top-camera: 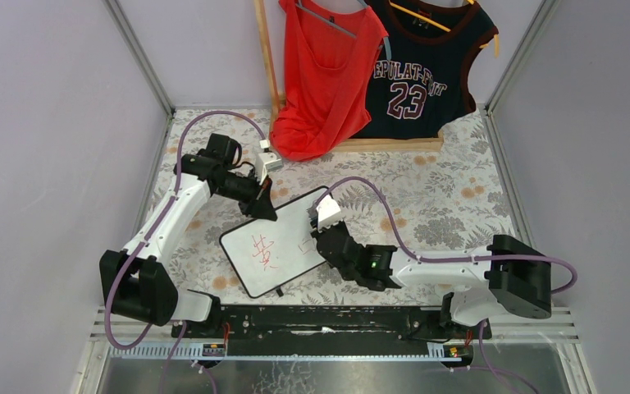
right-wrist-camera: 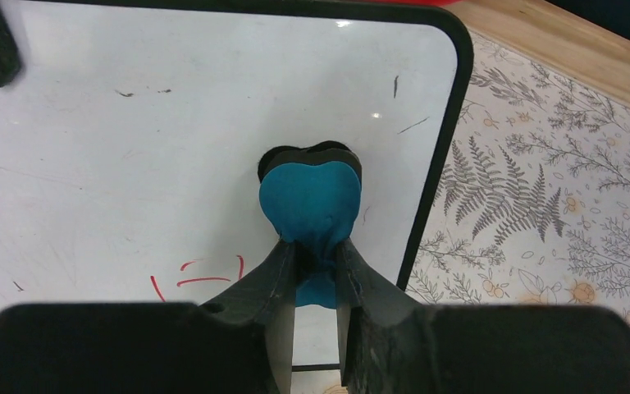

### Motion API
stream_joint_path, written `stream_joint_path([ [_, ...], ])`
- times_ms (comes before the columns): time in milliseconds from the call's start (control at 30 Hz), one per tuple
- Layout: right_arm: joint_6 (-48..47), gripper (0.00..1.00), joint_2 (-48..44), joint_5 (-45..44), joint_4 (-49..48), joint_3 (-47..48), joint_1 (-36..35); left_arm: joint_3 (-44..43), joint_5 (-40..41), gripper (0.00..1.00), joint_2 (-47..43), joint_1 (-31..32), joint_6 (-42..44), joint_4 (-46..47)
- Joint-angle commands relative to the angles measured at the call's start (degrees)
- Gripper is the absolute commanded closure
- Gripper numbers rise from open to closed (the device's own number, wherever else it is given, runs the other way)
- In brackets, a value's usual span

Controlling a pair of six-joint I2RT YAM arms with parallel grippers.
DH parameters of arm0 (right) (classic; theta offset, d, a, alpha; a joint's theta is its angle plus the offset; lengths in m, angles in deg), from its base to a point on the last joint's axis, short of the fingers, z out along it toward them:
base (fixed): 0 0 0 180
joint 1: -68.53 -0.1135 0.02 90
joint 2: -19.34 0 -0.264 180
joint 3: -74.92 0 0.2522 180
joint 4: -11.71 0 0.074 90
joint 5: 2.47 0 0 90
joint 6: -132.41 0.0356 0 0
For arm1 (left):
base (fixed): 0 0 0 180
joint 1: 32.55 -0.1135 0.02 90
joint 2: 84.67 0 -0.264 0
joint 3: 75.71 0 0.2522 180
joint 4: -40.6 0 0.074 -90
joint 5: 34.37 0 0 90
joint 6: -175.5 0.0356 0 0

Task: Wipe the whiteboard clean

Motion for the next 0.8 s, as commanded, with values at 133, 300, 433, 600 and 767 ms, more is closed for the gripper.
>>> stream_joint_path([
  [133, 2.8, 1.0, -0.75, 2.01, -1.56, -0.02, -0.97, 3.61, 5.78, 1.0, 2.17, 2.01, 4.57, -5.32],
  [300, 2.79, 1.0, 5.61, 3.7, -2.74, 5.12, -5.96, 3.49, 6.03, 1.0, 2.51, 2.01, 4.59, -5.16],
  [433, 3.42, 1.0, 10.64, 5.36, -2.91, 9.4, -9.21, 3.53, 5.85, 1.0, 2.65, 2.01, 4.38, -4.88],
  [600, 5.65, 1.0, 10.35, 4.53, -2.76, 7.89, -9.62, 3.61, 6.05, 1.0, 2.39, 2.0, 4.45, -4.87],
  [767, 7.12, 1.0, 3.66, -0.43, 0.14, 1.22, -7.57, 3.78, 6.11, 1.0, 2.26, 1.97, 4.5, -4.87],
])
